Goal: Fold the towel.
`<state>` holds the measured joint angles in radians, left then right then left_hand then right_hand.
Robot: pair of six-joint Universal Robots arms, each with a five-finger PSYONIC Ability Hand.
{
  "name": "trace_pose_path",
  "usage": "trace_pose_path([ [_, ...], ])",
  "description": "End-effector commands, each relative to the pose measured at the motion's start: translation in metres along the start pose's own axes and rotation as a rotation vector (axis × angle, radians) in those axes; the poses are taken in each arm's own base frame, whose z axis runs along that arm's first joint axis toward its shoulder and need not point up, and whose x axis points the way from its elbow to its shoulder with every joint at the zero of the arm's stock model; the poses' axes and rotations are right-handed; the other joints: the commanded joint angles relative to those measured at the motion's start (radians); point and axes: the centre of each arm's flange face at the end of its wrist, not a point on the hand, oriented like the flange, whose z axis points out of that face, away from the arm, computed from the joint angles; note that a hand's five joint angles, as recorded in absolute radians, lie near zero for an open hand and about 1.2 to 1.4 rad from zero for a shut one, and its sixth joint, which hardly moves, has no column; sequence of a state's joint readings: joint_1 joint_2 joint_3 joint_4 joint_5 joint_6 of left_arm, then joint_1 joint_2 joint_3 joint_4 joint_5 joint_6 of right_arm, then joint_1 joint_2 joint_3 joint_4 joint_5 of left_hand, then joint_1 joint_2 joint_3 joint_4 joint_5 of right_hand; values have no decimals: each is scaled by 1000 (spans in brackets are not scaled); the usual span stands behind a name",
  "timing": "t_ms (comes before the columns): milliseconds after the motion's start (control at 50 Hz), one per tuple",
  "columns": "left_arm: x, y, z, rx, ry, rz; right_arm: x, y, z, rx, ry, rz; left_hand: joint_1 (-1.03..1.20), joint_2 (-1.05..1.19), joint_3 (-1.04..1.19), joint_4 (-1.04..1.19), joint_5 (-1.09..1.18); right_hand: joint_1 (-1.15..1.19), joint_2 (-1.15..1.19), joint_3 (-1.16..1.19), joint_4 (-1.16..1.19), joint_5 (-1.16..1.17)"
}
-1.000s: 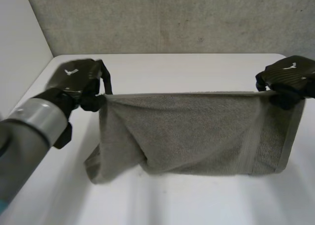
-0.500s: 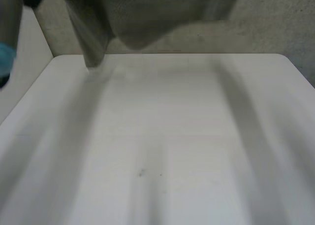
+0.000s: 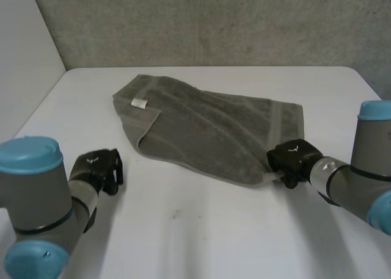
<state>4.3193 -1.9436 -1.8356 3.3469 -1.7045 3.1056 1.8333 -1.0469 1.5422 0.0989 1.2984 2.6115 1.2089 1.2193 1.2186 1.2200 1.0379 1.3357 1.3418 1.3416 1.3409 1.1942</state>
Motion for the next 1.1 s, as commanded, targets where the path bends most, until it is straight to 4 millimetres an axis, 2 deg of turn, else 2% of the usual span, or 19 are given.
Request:
trace_pose_path([
  [20, -3, -14, -29, 20, 13, -4, 1, -14, -33, 63, 29, -29, 187, 177, 178, 176, 184, 61, 54, 55, 55, 28],
  [40, -3, -14, -29, 20, 13, -4, 2, -14, -39, 77, 32, -25, 187, 177, 178, 176, 184, 61, 54, 55, 55, 28],
  [60, -3, -20, -33, 45, 30, -9, 6, -11, -44, 84, 37, -15, 69, 58, 59, 57, 65, 61, 54, 55, 55, 28],
  [80, 0, -26, -37, 74, 53, -11, 6, -11, -44, 84, 37, -15, -249, -260, -259, -261, -253, 61, 54, 55, 55, 28],
  [100, 0, -27, -37, 74, 54, -11, 8, -5, -48, 76, 32, 3, -253, -263, -262, -264, -256, 61, 54, 55, 55, 28],
  [120, 2, -35, -40, 108, 79, -14, 11, 0, -53, 69, 28, 19, -482, -493, -492, -493, -486, 61, 54, 55, 55, 28],
  [160, 3, -45, -42, 143, 101, -15, 10, 3, -59, 70, 15, 27, -558, -568, -568, -569, -561, 61, 54, 55, 55, 28],
  [200, 4, -61, -41, 194, 133, -16, 9, 4, -65, 75, 5, 22, -754, -764, -763, -765, -757, 61, 54, 55, 55, 28],
  [260, 7, -66, -39, 209, 149, -15, 4, 7, -76, 78, -12, -2, -831, -841, -841, -842, -834, 61, 54, 55, 55, 28],
  [300, 10, -70, -29, 214, 164, 3, 3, 7, -82, 83, -10, -20, -971, -982, -981, -982, -975, 61, 54, 55, 55, 28],
  [340, 13, -71, -22, 212, 167, 26, 3, 6, -97, 87, 2, -53, -972, -982, -982, -983, -975, 61, 54, 55, 55, 28],
  [440, 25, -70, 2, 207, 184, 129, -5, 4, -119, 89, -7, -100, -957, -968, -967, -968, -961, 61, 54, 55, 55, 28],
  [520, 44, -68, 26, 215, 214, 199, -8, 4, -127, 87, -13, -116, -943, -953, -952, -954, -946, 61, 54, 55, 55, 28],
  [540, 44, -68, 26, 215, 214, 199, -8, 6, -129, 82, -12, -115, -943, -953, -952, -954, -946, 61, 54, 55, 55, 28],
  [680, 68, -56, 72, 211, 247, 221, -7, 13, -132, 66, -8, -115, -948, -959, -958, -960, -952, 61, 54, 55, 55, 28],
  [700, 68, -56, 72, 211, 247, 221, -6, 15, -132, 60, -6, -113, -948, -959, -958, -960, -952, 61, 54, 55, 55, 28],
  [800, 76, -44, 101, 201, 249, 224, -5, 19, -130, 52, -9, -101, -951, -962, -961, -963, -955, 61, 54, 55, 55, 28],
  [980, 78, -34, 116, 180, 237, 226, -5, 20, -128, 67, -27, -95, -948, -959, -958, -960, -952, 61, 54, 55, 55, 28],
  [1100, 73, -33, 125, 187, 187, 239, 3, 21, -127, 61, -1, -81, -928, -938, -938, -939, -931, 61, 54, 55, 55, 28],
])
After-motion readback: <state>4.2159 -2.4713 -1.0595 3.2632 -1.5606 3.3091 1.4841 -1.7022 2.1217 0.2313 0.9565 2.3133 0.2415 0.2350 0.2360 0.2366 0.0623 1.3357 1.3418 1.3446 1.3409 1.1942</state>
